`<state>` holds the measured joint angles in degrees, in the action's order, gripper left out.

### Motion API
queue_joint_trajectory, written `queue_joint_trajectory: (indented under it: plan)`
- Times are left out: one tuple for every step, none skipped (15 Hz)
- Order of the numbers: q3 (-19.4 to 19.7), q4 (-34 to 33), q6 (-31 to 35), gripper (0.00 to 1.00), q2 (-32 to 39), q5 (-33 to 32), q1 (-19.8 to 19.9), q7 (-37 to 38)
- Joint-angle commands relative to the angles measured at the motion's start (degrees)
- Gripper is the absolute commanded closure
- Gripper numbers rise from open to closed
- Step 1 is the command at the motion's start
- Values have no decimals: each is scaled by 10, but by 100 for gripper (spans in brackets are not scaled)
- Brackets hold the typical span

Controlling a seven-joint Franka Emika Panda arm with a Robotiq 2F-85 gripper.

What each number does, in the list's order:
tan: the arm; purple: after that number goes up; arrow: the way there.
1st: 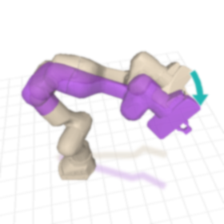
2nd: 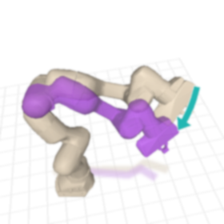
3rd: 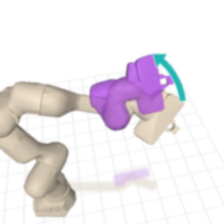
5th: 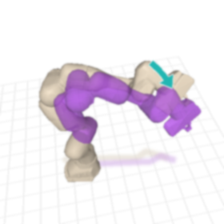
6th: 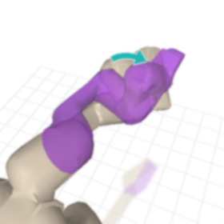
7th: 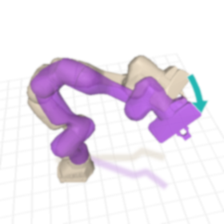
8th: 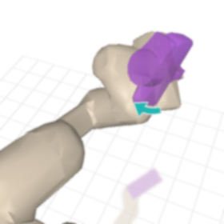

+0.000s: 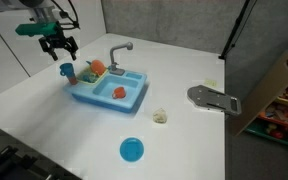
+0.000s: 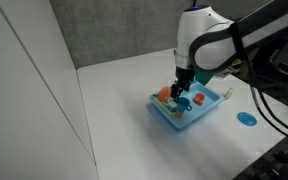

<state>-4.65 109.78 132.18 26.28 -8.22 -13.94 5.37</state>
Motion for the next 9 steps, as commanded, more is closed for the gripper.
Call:
queue_joint_trajectory:
  plan:
    - [-7, 31, -23, 0, -47, 16, 9, 14]
    - [-8, 37, -28, 0, -56, 22, 12, 12]
    - [-7, 44, -33, 0, -65, 27, 14, 14]
    - [-7, 50, -39, 0, -74, 32, 17, 14]
    - [-7, 58, -47, 0, -86, 40, 21, 14]
    - [-5, 68, -51, 0, -97, 45, 25, 15]
    - [-4, 77, -56, 0, -108, 50, 29, 15]
    - [-3, 87, -60, 0, -120, 54, 34, 15]
    - [-1, 98, -65, 0, -133, 58, 40, 15]
